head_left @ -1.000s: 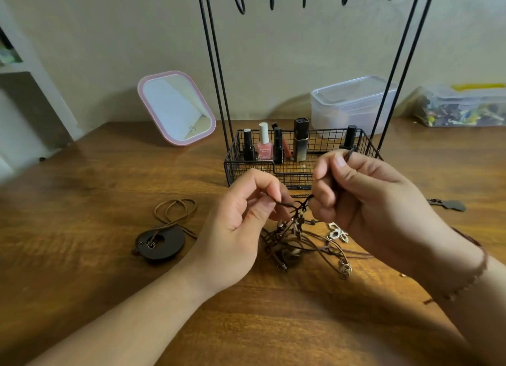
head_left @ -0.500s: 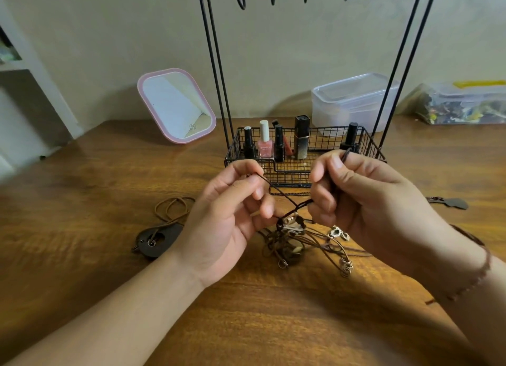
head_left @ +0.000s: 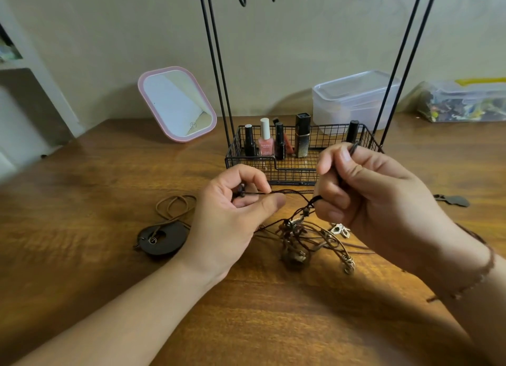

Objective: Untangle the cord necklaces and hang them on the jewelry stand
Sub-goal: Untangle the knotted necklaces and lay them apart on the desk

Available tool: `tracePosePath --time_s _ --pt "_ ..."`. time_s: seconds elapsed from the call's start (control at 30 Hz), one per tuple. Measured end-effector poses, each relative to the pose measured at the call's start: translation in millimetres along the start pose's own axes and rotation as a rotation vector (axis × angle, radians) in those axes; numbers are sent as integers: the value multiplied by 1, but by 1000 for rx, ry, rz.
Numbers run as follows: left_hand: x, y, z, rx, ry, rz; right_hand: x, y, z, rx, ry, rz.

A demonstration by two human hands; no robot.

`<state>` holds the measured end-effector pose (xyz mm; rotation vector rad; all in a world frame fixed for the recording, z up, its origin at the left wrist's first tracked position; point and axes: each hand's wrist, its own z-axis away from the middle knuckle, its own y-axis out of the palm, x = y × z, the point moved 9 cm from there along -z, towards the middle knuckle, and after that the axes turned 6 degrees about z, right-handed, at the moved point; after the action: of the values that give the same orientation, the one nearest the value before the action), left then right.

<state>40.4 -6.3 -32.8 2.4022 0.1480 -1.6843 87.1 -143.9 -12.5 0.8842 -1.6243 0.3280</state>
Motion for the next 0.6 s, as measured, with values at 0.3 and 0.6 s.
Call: tracePosePath --time_s 0.3,0.6 --pt "2 16 6 127 -82 -9 -1 3 0 59 11 158" --pt "2 27 9 289 -106 95 11 3 5 47 -81 404"
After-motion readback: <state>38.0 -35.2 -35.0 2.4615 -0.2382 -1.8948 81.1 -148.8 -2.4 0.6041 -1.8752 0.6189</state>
